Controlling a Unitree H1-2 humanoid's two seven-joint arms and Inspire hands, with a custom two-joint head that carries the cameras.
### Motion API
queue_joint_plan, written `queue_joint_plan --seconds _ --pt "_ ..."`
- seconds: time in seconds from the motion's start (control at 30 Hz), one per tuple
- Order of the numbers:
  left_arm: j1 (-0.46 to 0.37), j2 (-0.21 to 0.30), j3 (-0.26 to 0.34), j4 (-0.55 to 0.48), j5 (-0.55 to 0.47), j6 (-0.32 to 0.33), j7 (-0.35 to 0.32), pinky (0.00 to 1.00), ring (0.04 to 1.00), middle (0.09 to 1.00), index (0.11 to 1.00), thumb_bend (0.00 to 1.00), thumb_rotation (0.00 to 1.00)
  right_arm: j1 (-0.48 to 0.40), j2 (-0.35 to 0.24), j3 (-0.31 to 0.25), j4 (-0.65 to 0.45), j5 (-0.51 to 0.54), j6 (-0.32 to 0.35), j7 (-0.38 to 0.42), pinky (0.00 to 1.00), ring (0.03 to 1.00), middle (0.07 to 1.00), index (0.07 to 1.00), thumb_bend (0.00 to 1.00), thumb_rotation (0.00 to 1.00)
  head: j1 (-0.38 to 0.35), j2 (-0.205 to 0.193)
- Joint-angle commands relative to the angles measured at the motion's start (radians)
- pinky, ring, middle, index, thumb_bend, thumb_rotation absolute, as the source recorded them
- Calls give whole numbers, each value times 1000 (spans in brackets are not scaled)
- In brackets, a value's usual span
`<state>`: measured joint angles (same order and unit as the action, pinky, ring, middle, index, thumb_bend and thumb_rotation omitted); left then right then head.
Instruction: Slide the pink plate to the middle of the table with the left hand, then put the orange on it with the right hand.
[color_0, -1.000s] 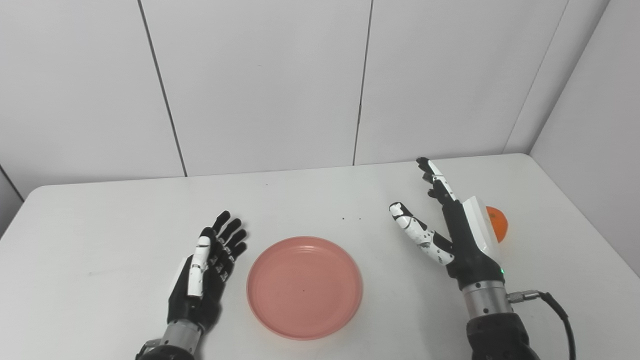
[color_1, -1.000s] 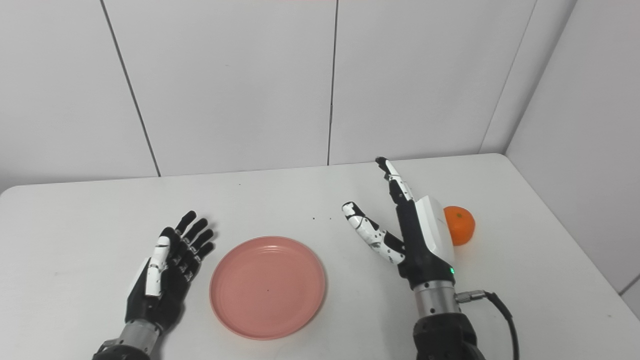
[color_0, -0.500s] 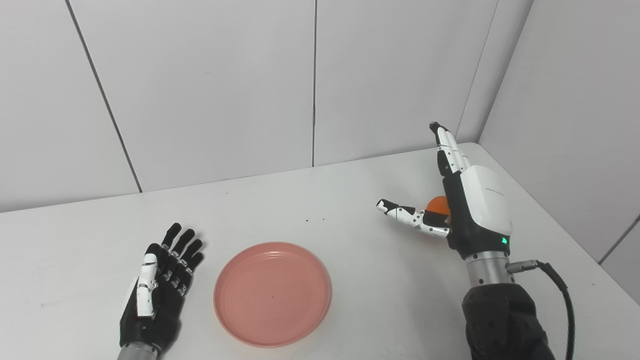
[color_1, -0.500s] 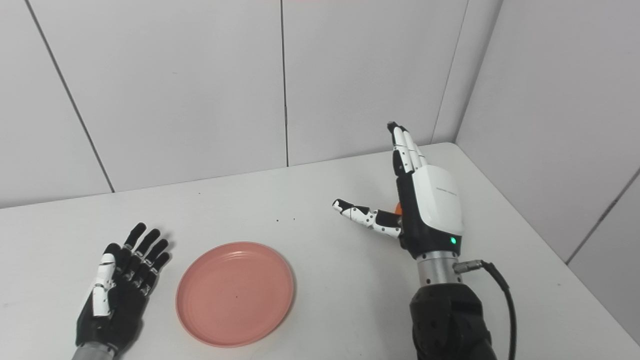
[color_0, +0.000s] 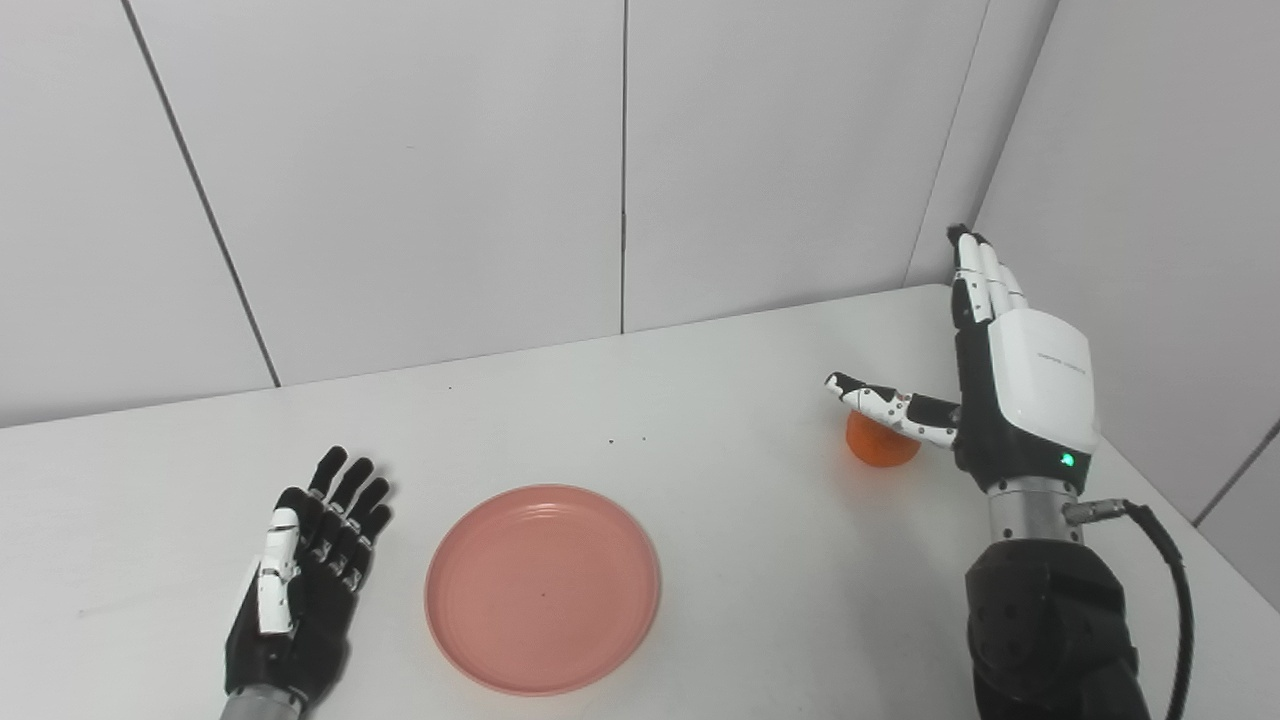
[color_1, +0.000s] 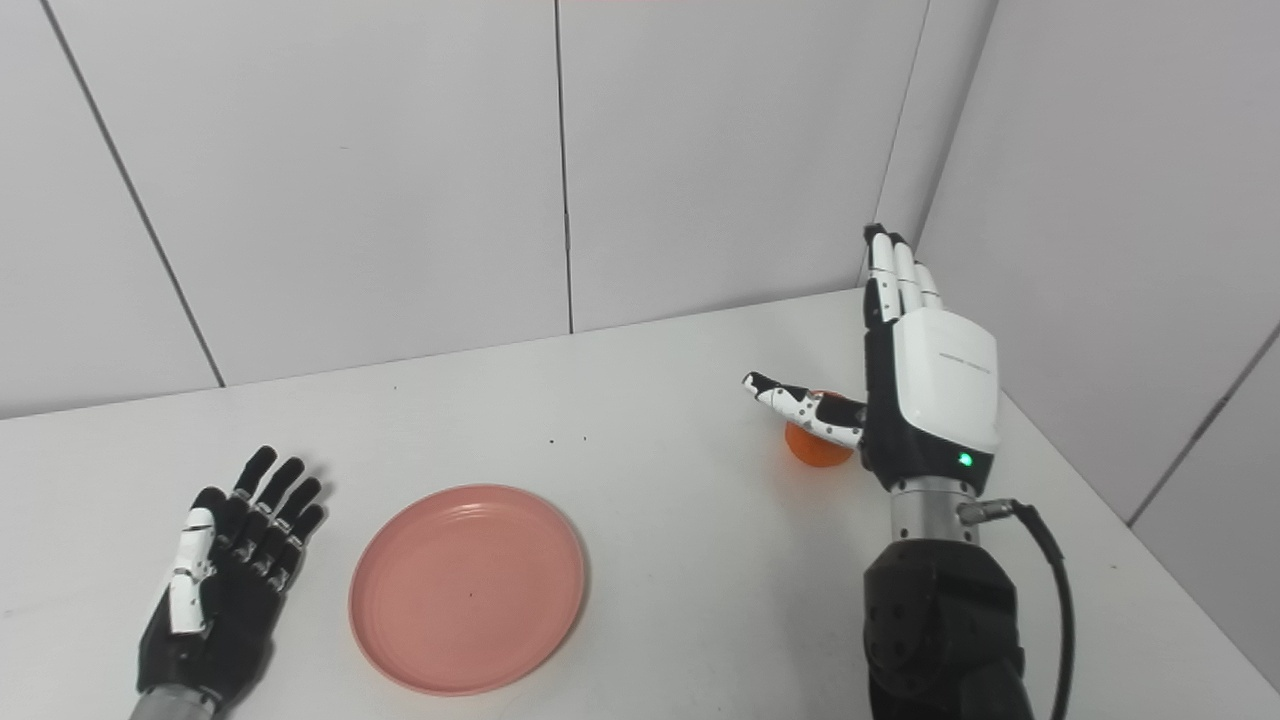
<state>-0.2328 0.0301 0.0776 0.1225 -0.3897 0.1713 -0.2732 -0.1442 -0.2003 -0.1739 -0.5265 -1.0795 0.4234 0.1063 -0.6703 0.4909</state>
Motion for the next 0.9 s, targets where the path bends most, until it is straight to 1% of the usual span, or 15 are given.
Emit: queue_joint_plan --seconds 0.0,0.07,0.17,0.27,0.3,0.43,0.6,0.73,0.87 --pt "15 18 10 38 -5 25 4 1000 969 973 965 331 1000 -34 -22 -14 -1 -21 19 -4 793 911 950 967 967 557 -3 -2" --pt "13 20 11 41 -7 29 2 1000 972 976 969 335 1000 -33 -32 -22 20 -18 22 -4 785 905 945 965 971 571 -3 -2" --pt "13 23 7 37 -4 36 7 998 968 977 967 335 1000 -27 -42 -34 45 1 21 -7 779 900 941 964 961 562 5 -1" --pt "16 26 4 29 -6 36 6 997 967 976 966 329 1000 -25 -39 -37 59 -2 36 6 768 896 944 971 961 568 3 -1" --pt "17 26 3 26 -6 35 6 998 968 976 967 327 1000 -26 -38 -38 66 -2 40 4 773 896 944 972 963 563 -7 -2" --pt "16 29 2 29 -7 30 4 999 967 973 968 331 1000 -28 -38 -49 110 17 43 -6 803 908 945 974 962 546 -4 3" --pt "13 29 3 26 -17 40 5 999 971 979 969 321 1000 -30 -36 -54 148 14 45 -7 799 904 941 975 969 547 -4 4" --pt "13 30 -2 21 -15 41 4 999 966 973 967 322 1000 -39 -26 -65 171 13 46 12 813 916 948 978 965 537 -4 4" --pt "17 27 -5 -3 -13 64 15 997 966 973 966 314 1000 -44 -30 -68 195 33 46 24 817 925 954 982 968 531 1 4"
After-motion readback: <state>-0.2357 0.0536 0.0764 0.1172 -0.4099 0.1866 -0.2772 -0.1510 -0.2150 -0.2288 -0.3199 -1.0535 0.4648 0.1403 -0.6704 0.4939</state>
